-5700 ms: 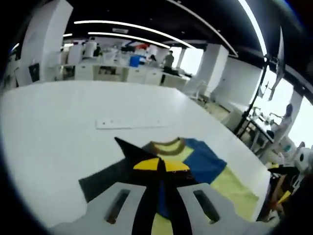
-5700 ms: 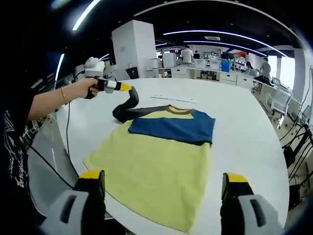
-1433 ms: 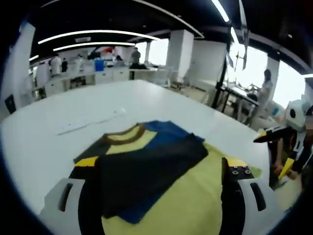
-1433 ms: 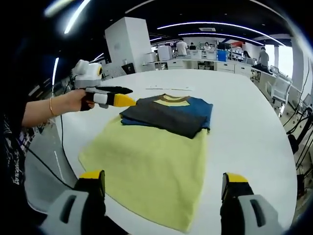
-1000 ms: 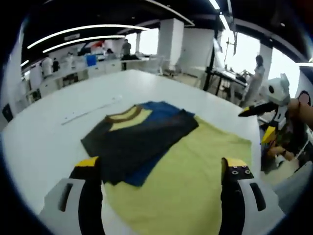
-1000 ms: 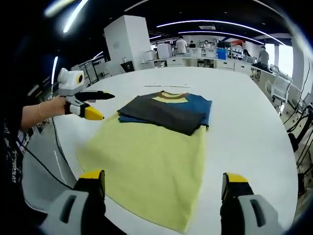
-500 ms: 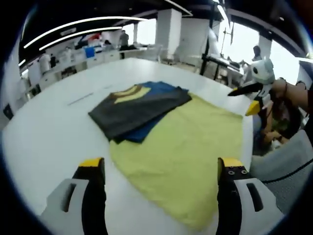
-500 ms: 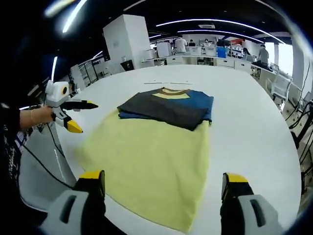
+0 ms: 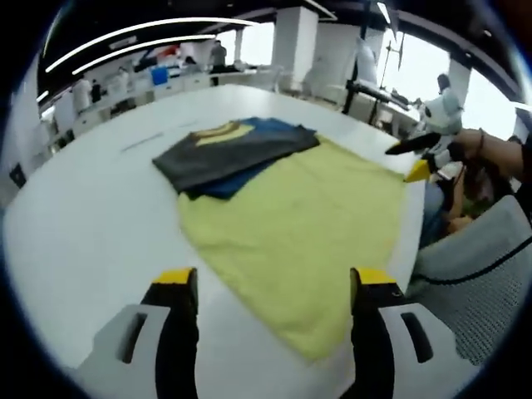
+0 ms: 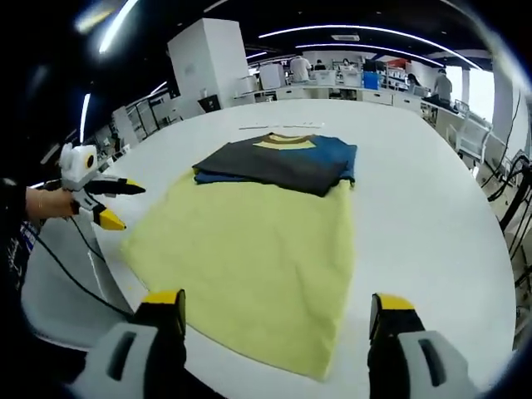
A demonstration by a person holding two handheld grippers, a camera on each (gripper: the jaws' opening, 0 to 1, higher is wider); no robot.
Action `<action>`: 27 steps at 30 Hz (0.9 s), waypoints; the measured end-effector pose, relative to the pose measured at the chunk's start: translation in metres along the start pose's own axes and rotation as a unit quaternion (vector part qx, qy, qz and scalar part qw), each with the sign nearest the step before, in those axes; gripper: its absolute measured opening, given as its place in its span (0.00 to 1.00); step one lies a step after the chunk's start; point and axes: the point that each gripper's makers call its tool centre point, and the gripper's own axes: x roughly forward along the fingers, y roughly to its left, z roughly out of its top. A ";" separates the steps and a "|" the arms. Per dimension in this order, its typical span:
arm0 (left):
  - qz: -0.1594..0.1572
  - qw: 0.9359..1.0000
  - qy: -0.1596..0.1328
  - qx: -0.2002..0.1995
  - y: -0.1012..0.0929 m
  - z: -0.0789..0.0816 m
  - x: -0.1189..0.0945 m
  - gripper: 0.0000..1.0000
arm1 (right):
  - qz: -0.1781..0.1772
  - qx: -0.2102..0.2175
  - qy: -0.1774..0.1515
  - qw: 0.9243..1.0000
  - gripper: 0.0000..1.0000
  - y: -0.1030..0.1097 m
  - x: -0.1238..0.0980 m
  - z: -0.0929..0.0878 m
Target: Fold the garment on the visible template until the final outline fits inside the template.
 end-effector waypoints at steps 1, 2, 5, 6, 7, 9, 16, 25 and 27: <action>-0.001 1.000 0.003 -0.002 -0.001 -0.003 0.000 0.67 | 0.000 -0.001 0.003 1.000 0.88 0.000 0.000 -0.002; -0.007 1.000 0.008 -0.010 -0.004 -0.008 0.000 0.67 | -0.004 -0.002 0.005 1.000 0.88 -0.001 0.000 -0.004; -0.015 0.999 0.017 -0.027 -0.008 -0.019 0.000 0.66 | -0.010 -0.013 0.009 1.000 0.80 -0.002 -0.002 -0.009; -0.013 0.999 0.020 -0.027 -0.008 -0.022 0.000 0.65 | -0.010 -0.016 0.014 1.000 0.77 -0.002 -0.003 -0.012; -0.013 0.999 0.025 -0.025 -0.008 -0.025 0.000 0.64 | -0.011 -0.017 0.016 1.000 0.74 -0.003 -0.003 -0.013; -0.011 0.999 0.032 -0.022 -0.008 -0.029 -0.001 0.62 | -0.016 -0.012 0.019 1.000 0.74 -0.005 -0.004 -0.017; 0.001 0.998 0.042 -0.053 -0.006 -0.037 -0.004 0.51 | -0.021 0.008 0.022 0.999 0.60 -0.007 -0.005 -0.024; 0.003 0.996 0.052 -0.075 -0.013 -0.045 -0.009 0.41 | -0.042 0.001 0.034 0.999 0.51 -0.016 -0.008 -0.037; 0.012 0.994 0.055 -0.093 -0.014 -0.047 -0.012 0.38 | -0.045 0.001 0.035 0.998 0.46 -0.017 -0.008 -0.038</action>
